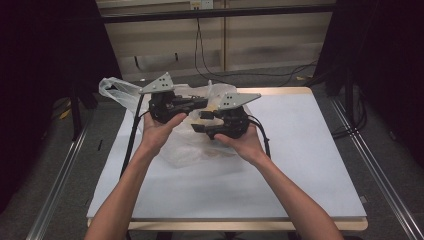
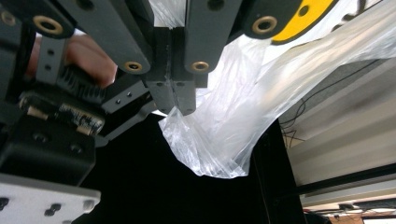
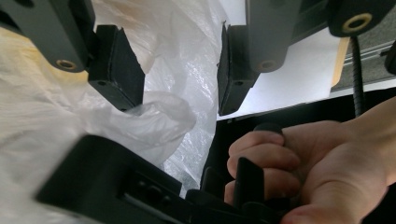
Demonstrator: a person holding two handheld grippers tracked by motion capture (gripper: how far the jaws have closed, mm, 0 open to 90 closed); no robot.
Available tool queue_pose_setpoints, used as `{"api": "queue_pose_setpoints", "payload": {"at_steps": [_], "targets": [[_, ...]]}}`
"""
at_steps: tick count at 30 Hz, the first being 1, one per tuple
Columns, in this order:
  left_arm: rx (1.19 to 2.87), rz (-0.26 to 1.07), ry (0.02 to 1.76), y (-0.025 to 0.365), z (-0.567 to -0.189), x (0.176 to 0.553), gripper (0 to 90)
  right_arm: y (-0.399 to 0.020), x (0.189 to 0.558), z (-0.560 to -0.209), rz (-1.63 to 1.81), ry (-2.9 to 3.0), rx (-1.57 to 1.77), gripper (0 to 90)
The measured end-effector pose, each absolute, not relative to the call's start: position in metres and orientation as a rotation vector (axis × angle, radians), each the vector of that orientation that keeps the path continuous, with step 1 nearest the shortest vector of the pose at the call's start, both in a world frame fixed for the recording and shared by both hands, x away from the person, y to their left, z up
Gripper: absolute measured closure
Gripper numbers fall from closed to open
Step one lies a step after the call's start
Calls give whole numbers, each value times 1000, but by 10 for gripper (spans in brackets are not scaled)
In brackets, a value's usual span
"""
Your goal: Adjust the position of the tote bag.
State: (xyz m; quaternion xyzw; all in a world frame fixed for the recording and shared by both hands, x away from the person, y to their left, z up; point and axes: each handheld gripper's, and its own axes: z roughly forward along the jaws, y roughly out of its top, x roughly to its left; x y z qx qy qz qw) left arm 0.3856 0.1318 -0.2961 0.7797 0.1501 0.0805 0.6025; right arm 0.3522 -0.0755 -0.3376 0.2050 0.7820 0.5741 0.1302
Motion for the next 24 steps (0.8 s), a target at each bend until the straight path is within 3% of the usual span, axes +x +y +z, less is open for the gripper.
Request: {"api": "queue_pose_setpoints", "payload": {"at_steps": [4,7,10,14,17,19,24], "targets": [[1809,182,341,126,-296,384,900,-73,354,-339,1667,2256,617,541],[1808,171,330,122,-296,384,900,-74,355,-340,1675,2246,624,755],[1805,174,336,124,-296,385,900,-77,354,-339,1688,2223,616,887],[1793,175,337,128,-297,385,887,-78,355,-340,1678,2248,606,900],[1793,204,357,131,-297,385,731,-79,355,-340,1667,2247,605,900],[1788,210,358,135,-297,384,729,-80,356,-341,1675,2249,604,900],[1757,227,410,159,-302,384,618,-83,357,-341,1675,2249,606,900]]}}
